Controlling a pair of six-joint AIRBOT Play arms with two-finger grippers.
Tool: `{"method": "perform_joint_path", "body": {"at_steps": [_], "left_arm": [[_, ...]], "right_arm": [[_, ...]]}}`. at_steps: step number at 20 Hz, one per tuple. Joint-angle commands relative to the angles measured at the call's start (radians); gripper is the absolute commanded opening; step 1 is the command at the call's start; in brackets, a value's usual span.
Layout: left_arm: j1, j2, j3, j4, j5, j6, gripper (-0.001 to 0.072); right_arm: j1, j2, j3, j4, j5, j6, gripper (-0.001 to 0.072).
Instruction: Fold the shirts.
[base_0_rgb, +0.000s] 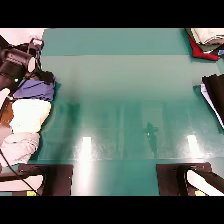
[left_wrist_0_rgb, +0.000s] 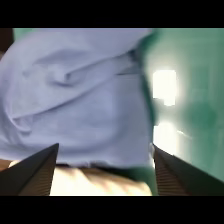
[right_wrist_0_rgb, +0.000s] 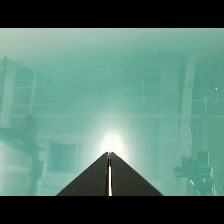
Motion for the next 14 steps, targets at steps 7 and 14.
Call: {"method": "perform_joint_path", "body": {"at_steps": [7,14], "left_arm": [[0.109,-0.154,-0.023,-0.106,0.117,-0.039,0.0673],[0.109,-0.188,-0.022,-0.112,0.104,-0.037,0.0026]], "right_arm": [[0.001,0.001,0.000,0.000,0.008,0.000,0.0019],[0.001,0.000,0.000,0.000,0.005,0.000,0.0018]]}}
